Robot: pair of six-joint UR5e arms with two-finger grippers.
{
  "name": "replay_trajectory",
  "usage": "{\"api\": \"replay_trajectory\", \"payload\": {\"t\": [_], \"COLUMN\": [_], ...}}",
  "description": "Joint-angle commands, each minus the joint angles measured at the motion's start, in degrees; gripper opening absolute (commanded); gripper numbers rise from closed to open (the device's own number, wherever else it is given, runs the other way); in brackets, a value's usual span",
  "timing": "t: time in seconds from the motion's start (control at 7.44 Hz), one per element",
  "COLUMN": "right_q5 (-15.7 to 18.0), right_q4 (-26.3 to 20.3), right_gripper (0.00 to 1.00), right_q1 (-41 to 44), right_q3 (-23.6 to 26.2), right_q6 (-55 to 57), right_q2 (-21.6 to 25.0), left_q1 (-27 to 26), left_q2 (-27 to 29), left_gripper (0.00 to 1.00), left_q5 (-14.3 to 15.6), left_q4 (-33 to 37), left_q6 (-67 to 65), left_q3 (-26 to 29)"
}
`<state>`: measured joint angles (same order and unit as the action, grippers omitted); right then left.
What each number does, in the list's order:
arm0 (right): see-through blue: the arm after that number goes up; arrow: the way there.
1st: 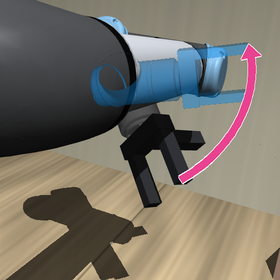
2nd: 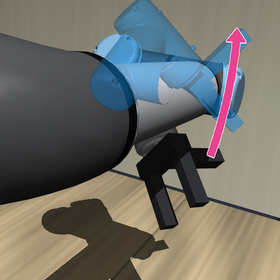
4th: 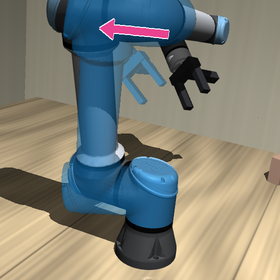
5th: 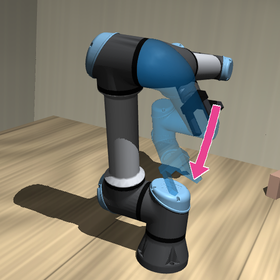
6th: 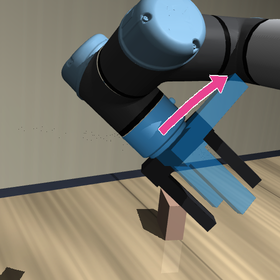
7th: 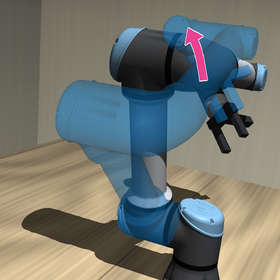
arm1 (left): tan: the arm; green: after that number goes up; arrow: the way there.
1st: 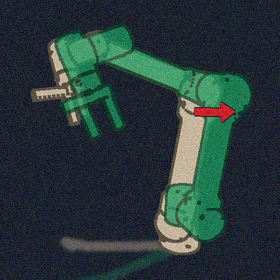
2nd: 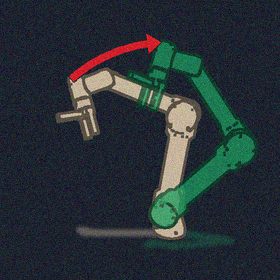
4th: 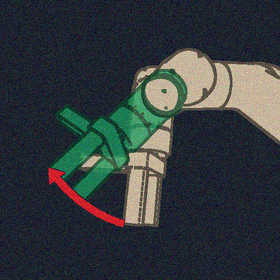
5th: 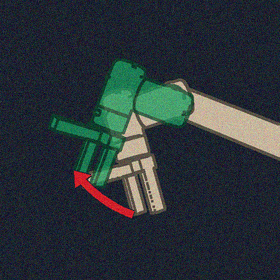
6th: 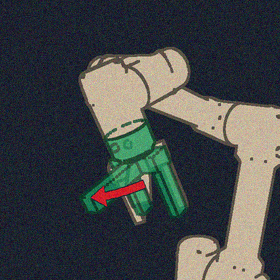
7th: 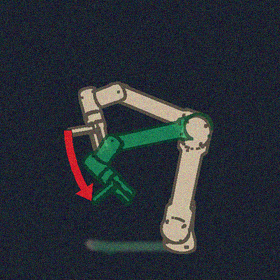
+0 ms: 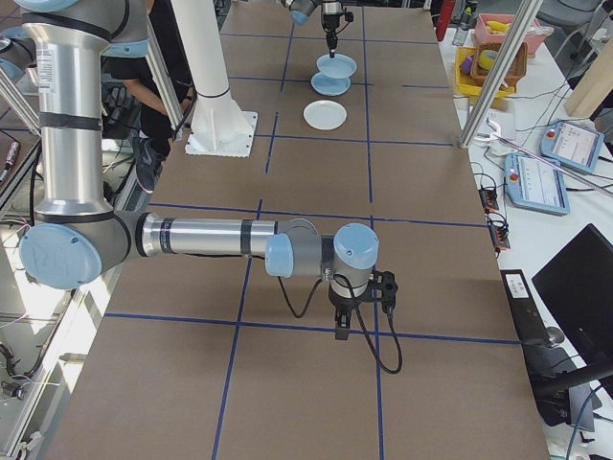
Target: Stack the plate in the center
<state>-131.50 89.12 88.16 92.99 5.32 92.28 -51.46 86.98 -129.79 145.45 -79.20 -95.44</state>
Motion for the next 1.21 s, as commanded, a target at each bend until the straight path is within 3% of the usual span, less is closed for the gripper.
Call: {"api": "replay_trajectory", "payload": {"t": [0.0,0.13,0.27,0.67,0.81,1.07], "right_q5": [-0.08,-0.08,-0.08,0.01,-0.08,-0.08], "right_q4": [0.0,0.0,0.0,0.0,0.0,0.0], "right_gripper": [1.0,1.0,1.0,1.0,1.0,1.0], "right_q1": [-0.01,-0.01,-0.01,-0.01,-0.01,-0.01], "right_q3": [0.0,0.0,0.0,0.0,0.0,0.0], "right_q6": [0.04,0.04,0.04,-0.05,0.04,0.04], "right_q2": [0.0,0.0,0.0,0.0,0.0,0.0], "left_q1": [2.67,2.77,2.77,2.85,5.03,7.85], "left_q2": [0.74,1.0,0.91,0.91,2.83,13.51], "left_gripper": [0.0,0.59,1.0,1.0,1.0,1.0], "left_q5": [1.2,1.2,1.2,0.68,0.68,1.64], "left_q4": [0.01,0.01,0.1,-1.39,-10.01,-28.21], "left_q6": [-1.39,-1.3,-1.04,-0.86,-0.86,-1.04], "left_q3": [0.43,0.43,-0.17,-4.47,-8.05,-11.25]}}
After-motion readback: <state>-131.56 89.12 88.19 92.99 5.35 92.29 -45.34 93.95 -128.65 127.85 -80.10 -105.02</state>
